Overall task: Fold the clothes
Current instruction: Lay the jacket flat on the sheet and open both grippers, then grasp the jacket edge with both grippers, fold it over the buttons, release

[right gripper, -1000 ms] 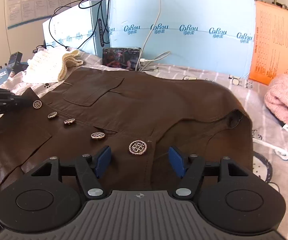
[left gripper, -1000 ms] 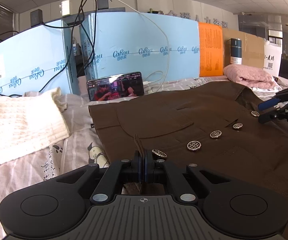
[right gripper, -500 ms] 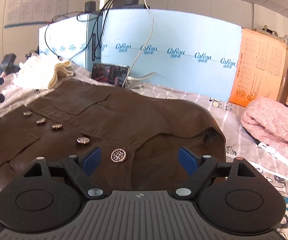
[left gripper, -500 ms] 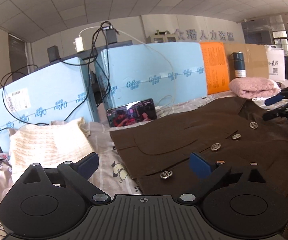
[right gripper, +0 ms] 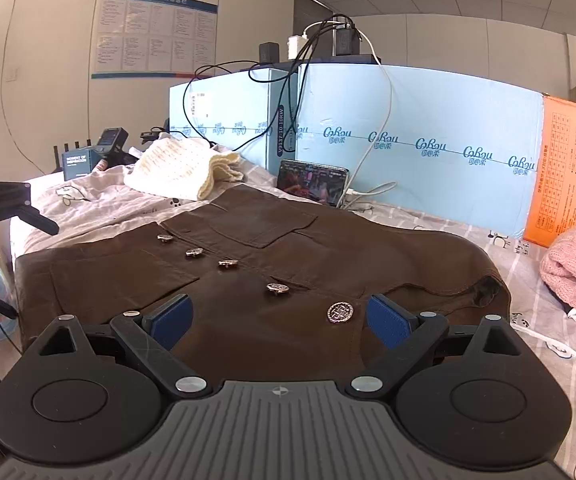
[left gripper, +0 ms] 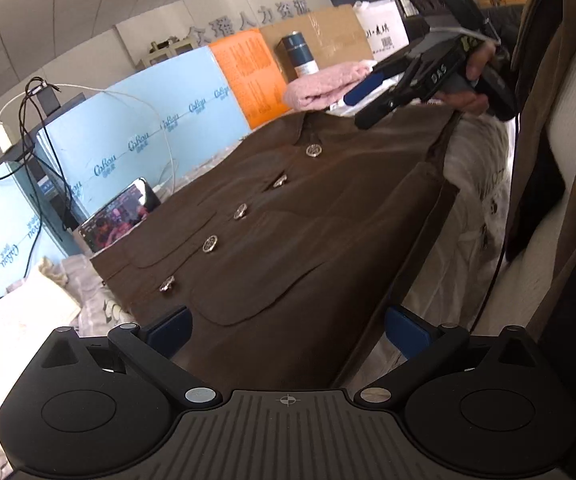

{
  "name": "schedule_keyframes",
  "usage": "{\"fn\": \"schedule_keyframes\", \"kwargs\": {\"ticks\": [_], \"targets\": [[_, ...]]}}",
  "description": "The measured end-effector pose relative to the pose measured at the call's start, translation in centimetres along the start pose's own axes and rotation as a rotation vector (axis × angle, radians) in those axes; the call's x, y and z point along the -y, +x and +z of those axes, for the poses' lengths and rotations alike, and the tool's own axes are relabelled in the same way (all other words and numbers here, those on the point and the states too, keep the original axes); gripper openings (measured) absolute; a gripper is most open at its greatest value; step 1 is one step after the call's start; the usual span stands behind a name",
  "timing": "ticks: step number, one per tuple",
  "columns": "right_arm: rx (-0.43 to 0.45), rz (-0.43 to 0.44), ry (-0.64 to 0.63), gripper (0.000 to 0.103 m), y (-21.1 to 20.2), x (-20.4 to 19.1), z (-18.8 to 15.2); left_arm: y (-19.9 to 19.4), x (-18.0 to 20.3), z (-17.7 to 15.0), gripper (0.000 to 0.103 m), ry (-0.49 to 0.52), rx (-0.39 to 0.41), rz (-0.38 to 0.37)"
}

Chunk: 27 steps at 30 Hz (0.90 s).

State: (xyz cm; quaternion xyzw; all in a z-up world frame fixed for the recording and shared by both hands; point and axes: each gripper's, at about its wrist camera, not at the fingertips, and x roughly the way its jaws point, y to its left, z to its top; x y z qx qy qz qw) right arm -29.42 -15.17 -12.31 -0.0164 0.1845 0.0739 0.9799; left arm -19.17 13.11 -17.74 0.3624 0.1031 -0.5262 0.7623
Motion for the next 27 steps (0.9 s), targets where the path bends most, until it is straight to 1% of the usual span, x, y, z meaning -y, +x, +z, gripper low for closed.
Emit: {"fn": "schedule_keyframes", "kwargs": {"ticks": [2, 4, 5, 7, 9, 12, 13, 15, 16, 18, 19, 20, 21, 22, 23, 24, 25, 27], "targets": [[-0.006, 0.03, 0.005, 0.094, -0.2, -0.4, -0.3, 0.8, 0.8, -0.1, 0.103, 0.049, -0.049, 0.034], [-0.025, 0.072, 0.008, 0.094, -0.4, -0.7, -0.6, 1.1, 1.1, -0.3, 0.103, 0.067, -0.054, 0.063], [-0.035, 0.106, 0.003, 0.095, -0.5, -1.1, -0.9, 0.8, 0.8, -0.3, 0.103, 0.042, -0.03, 0.075], [-0.05, 0.179, -0.009, 0.095, -0.8, -1.7, -1.2, 0.2, -0.4, -0.4, 0.103, -0.046, 0.034, 0.082], [-0.046, 0.262, -0.034, 0.095, -1.1, -2.6, -1.4, -0.1, -1.6, -0.5, 0.103, -0.139, 0.092, 0.089], [-0.029, 0.368, -0.09, 0.096, -1.4, -4.0, -1.3, -0.1, -3.1, -0.7, 0.103, -0.266, 0.145, 0.078], [-0.025, 0.395, -0.108, 0.096, -1.3, -4.5, -1.2, 0.0, -3.4, -0.8, 0.103, -0.294, 0.157, 0.072], [-0.022, 0.418, -0.136, 0.096, -0.6, -5.4, -0.9, 0.0, -3.9, -1.1, 0.103, -0.342, 0.183, 0.058], [-0.029, 0.414, -0.15, 0.096, 0.1, -6.0, -0.8, 0.1, -4.1, -1.2, 0.103, -0.36, 0.192, 0.051], [-0.053, 0.421, -0.171, 0.092, 1.5, -6.9, -0.8, 0.2, -4.2, -1.5, 0.103, -0.374, 0.195, 0.033], [-0.066, 0.435, -0.178, 0.084, 2.2, -7.2, -0.9, 0.3, -4.2, -1.7, 0.103, -0.38, 0.194, 0.022], [-0.084, 0.45, -0.177, 0.061, 2.8, -7.5, -1.0, 0.4, -4.3, -1.9, 0.103, -0.385, 0.194, 0.012], [-0.102, 0.465, -0.173, 0.043, 3.5, -7.7, -1.1, 0.5, -4.3, -2.1, 0.103, -0.387, 0.194, 0.002], [-0.107, 0.479, -0.176, 0.023, 3.9, -7.8, -1.1, 0.5, -4.3, -2.2, 0.103, -0.384, 0.194, -0.006], [-0.098, 0.492, -0.172, 0.016, 4.0, -7.7, -1.0, 0.6, -4.3, -2.5, 0.103, -0.378, 0.197, -0.019], [-0.085, 0.505, -0.165, 0.012, 3.9, -7.5, -0.8, 0.6, -4.3, -2.7, 0.103, -0.368, 0.199, -0.031], [-0.073, 0.517, -0.157, 0.01, 3.9, -7.3, -0.6, 0.6, -4.3, -2.8, 0.103, -0.349, 0.201, -0.042], [-0.025, 0.516, -0.109, 0.007, 3.4, -6.4, 0.0, 0.7, -4.2, -3.1, 0.103, -0.299, 0.209, -0.059]]}}
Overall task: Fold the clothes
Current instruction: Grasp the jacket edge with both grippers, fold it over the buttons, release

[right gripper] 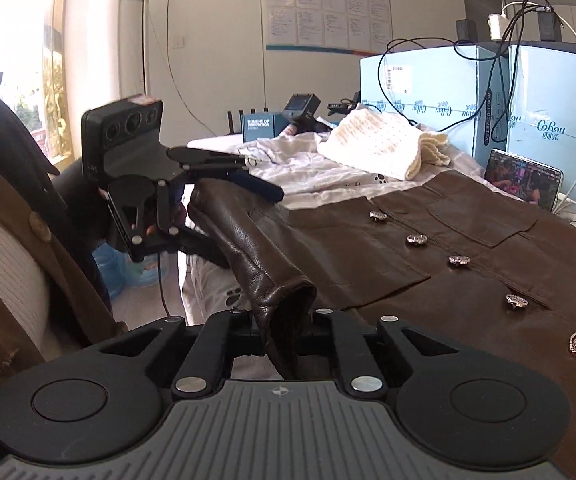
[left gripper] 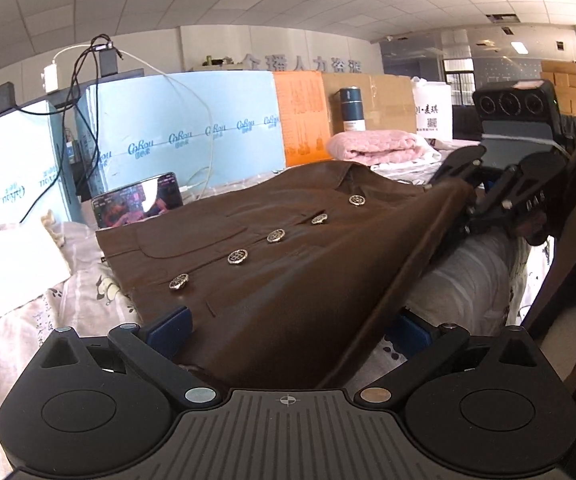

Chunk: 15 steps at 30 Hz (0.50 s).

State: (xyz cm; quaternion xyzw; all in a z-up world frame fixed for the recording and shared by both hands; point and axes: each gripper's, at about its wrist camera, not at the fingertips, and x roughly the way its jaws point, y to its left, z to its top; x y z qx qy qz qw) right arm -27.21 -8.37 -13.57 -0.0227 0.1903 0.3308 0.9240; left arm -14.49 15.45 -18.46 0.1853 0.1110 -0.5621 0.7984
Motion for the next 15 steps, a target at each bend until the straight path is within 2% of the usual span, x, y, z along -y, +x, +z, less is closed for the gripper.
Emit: {"fn": "schedule_keyframes", "kwargs": {"ticks": [3, 5, 6, 7, 9, 10, 12, 13, 14, 15], "targets": [[0.084, -0.017, 0.063, 0.007, -1.3, 1.3, 0.9, 0.3, -0.1, 0.0, 0.103, 0.057, 0.007, 0.003], [0.087, -0.021, 0.063, 0.007, -1.4, 1.4, 1.1, 0.5, -0.2, 0.1, 0.101, 0.081, 0.014, 0.004], [0.086, -0.024, 0.063, 0.007, -1.4, 1.4, 1.2, 0.6, -0.7, 0.2, 0.091, 0.069, 0.026, -0.015], [0.085, -0.028, 0.065, 0.007, -1.5, 1.5, 1.3, 0.7, -1.1, 0.4, 0.07, 0.054, 0.035, -0.034], [0.083, -0.043, 0.068, 0.008, -1.5, 1.5, 1.5, 1.0, -2.2, 0.6, 0.046, 0.012, 0.048, -0.075], [0.081, -0.06, 0.066, 0.01, -1.6, 1.5, 1.5, 1.0, -2.7, 0.7, 0.039, -0.012, 0.057, -0.096], [0.058, -0.11, 0.057, 0.027, -1.6, 1.2, 1.4, 1.1, -3.7, 0.9, 0.031, -0.063, 0.087, -0.124], [0.042, -0.135, 0.048, 0.051, -1.6, 1.0, 1.3, 1.0, -3.9, 1.1, 0.03, -0.066, 0.106, -0.11], [0.021, -0.168, 0.035, 0.062, -1.7, 0.8, 1.1, 1.0, -3.9, 1.2, 0.029, -0.068, 0.121, -0.097], [-0.007, -0.203, 0.026, 0.062, -2.0, 0.6, 0.8, 1.0, -4.0, 1.3, 0.028, -0.076, 0.136, -0.086]]}}
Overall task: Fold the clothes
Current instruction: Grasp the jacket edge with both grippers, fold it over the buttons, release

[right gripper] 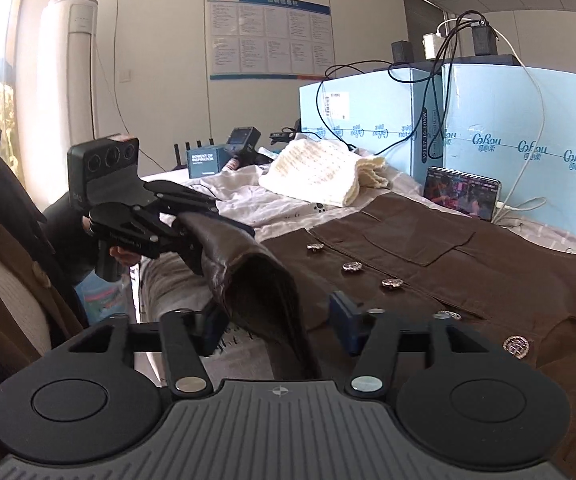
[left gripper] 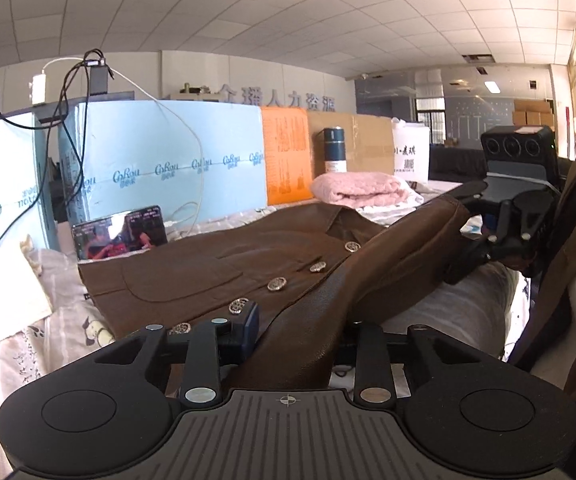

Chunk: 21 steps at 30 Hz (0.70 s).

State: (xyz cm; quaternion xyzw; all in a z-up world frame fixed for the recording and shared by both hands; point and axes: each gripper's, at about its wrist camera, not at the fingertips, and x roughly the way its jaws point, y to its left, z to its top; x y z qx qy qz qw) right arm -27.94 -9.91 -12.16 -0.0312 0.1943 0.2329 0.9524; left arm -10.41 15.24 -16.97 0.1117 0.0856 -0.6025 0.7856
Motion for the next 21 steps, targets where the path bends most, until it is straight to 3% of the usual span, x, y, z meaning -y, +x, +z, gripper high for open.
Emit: {"fn": "schedule_keyframes", "kwargs": {"ticks": [6, 10, 12, 14, 17, 21], "targets": [[-0.181, -0.307, -0.037, 0.066, -2.2, 0.9, -2.7, 0.9, -1.4, 0.3, 0.027, -0.076, 0.065, 0.047], [-0.252, -0.473, -0.038, 0.066, -4.0, 2.4, -4.2, 1.6, -2.3, 1.1, 0.026, -0.09, 0.098, 0.061], [-0.27, -0.532, -0.034, 0.059, -5.0, 3.6, -4.6, 1.9, -2.4, 1.6, 0.023, -0.08, 0.116, 0.071], [-0.239, -0.525, -0.006, 0.018, -6.2, 5.0, -4.6, 2.1, -2.4, 2.2, 0.021, -0.061, 0.132, 0.088], [-0.126, -0.477, 0.035, 0.008, -8.0, 6.9, -3.7, 2.7, -2.7, 3.4, 0.018, -0.024, 0.165, 0.138], [0.002, -0.439, 0.015, 0.007, -8.3, 10.1, -1.0, 4.6, -4.5, 5.9, 0.018, 0.024, 0.196, 0.199]]}}
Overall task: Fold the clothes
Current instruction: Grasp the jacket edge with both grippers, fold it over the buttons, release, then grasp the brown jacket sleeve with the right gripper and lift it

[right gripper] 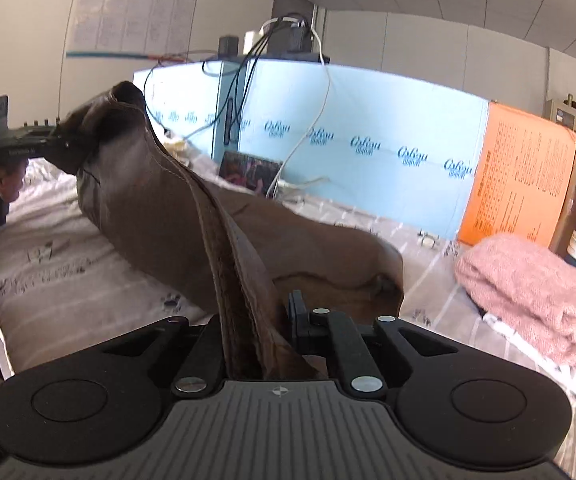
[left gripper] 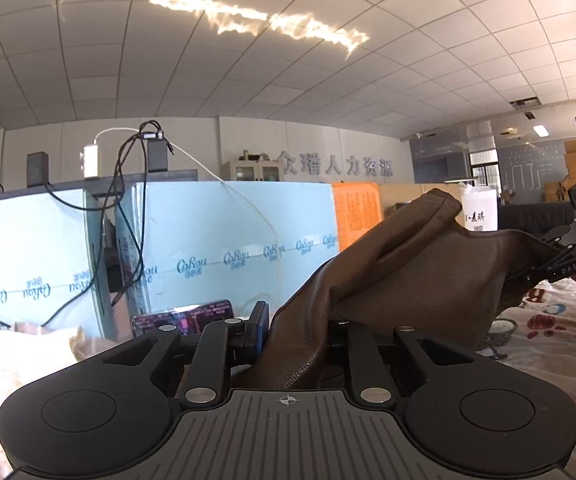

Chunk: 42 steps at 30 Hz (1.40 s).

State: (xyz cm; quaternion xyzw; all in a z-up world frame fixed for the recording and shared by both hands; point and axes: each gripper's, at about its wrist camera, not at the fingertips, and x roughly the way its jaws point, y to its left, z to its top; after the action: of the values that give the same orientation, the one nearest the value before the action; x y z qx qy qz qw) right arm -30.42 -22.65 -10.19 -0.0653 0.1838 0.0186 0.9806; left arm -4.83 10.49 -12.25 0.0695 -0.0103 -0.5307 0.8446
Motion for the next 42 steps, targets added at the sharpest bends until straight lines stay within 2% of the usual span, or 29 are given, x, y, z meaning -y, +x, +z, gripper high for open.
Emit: {"fn": "schedule_keyframes", "kwargs": {"ticks": [3, 6, 10, 15, 18, 22, 25, 26, 28, 29, 30, 33, 34, 35, 36, 38, 40, 42], "targets": [[0.042, 0.028, -0.017, 0.005, 2.2, 2.3, 2.2, 3.0, -1.9, 1.0, 0.018, 0.0, -0.026, 0.004], [0.025, 0.075, -0.003, 0.005, 5.5, 5.0, 3.6, 6.5, -4.0, 1.2, 0.018, -0.015, -0.099, -0.005], [-0.03, 0.107, 0.048, 0.005, 9.8, 7.8, 4.0, 11.5, -6.2, 0.0, 0.018, -0.035, -0.257, -0.023], [-0.114, 0.112, 0.104, 0.005, 14.2, 9.6, 2.7, 16.4, -7.5, -3.3, 0.021, -0.052, -0.449, -0.034], [-0.141, 0.115, 0.143, 0.005, 15.3, 10.0, 1.8, 17.5, -8.2, -4.4, 0.028, -0.115, -0.462, -0.04], [-0.144, 0.077, 0.235, 0.01, 15.1, 10.9, 0.8, 17.6, -9.6, -5.1, 0.046, -0.182, -0.441, -0.026], [-0.125, 0.04, 0.247, 0.013, 14.6, 10.4, 0.5, 17.4, -9.9, -5.2, 0.058, -0.194, -0.436, 0.002], [-0.122, 0.026, 0.246, 0.017, 14.5, 10.3, 0.5, 17.3, -10.0, -5.1, 0.062, -0.198, -0.432, 0.008], [-0.105, 0.015, 0.27, 0.024, 14.4, 10.4, 0.6, 16.8, -10.2, -5.0, 0.077, -0.21, -0.419, 0.01], [-0.095, 0.011, 0.288, 0.032, 14.3, 10.5, 0.6, 16.5, -10.4, -5.0, 0.079, -0.216, -0.414, 0.024], [-0.083, 0.008, 0.307, 0.036, 14.0, 10.6, 0.5, 16.3, -10.6, -5.0, 0.082, -0.223, -0.407, 0.046], [-0.044, -0.025, 0.358, 0.045, 13.2, 10.8, 0.4, 15.8, -11.3, -4.8, 0.083, -0.23, -0.393, 0.154], [-0.029, -0.048, 0.373, 0.054, 12.9, 10.9, 0.4, 15.7, -11.4, -4.7, 0.084, -0.225, -0.393, 0.195], [-0.013, -0.071, 0.388, 0.067, 12.6, 10.9, 0.4, 15.7, -11.5, -4.7, 0.084, -0.217, -0.401, 0.229], [-0.004, -0.102, 0.409, 0.072, 12.3, 11.0, 0.4, 15.7, -11.5, -4.7, 0.086, -0.211, -0.413, 0.257], [-0.002, -0.16, 0.45, 0.073, 11.9, 11.3, 0.3, 16.4, -11.5, -5.2, 0.086, -0.195, -0.462, 0.297], [-0.068, -0.231, 0.458, 0.073, 12.6, 11.2, -0.2, 17.3, -11.3, -5.8, 0.087, -0.176, -0.519, 0.335], [-0.121, -0.284, 0.467, 0.073, 13.3, 11.1, -0.5, 17.4, -11.1, -5.7, 0.087, -0.172, -0.525, 0.357]]}}
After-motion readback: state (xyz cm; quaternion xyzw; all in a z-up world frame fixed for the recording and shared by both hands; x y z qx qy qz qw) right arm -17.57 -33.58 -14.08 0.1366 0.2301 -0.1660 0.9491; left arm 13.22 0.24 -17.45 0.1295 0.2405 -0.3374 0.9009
